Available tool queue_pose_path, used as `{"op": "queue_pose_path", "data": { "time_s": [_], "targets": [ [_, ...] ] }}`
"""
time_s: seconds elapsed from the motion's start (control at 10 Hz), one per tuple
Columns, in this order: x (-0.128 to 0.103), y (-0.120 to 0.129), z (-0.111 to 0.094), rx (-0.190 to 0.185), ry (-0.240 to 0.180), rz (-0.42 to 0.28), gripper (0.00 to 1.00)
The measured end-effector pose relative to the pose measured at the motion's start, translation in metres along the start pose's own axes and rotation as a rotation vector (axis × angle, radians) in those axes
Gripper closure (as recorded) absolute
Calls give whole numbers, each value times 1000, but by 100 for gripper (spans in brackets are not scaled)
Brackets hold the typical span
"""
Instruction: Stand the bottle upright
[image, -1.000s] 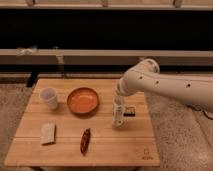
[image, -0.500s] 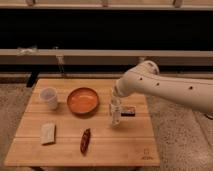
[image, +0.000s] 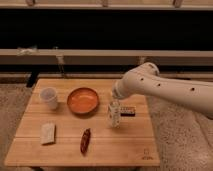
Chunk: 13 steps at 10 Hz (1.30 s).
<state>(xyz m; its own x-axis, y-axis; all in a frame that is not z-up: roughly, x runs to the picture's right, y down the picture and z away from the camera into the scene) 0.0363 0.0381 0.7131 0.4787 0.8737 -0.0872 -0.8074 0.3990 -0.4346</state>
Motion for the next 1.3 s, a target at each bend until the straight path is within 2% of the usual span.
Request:
{"op": "queue_pose_path", "data": {
  "time_s": [0.5, 1.3],
  "targets": [
    [7, 7, -2, -53, -9, -130, 100],
    [8, 8, -1, -60, -14, -137, 100]
  ]
}}
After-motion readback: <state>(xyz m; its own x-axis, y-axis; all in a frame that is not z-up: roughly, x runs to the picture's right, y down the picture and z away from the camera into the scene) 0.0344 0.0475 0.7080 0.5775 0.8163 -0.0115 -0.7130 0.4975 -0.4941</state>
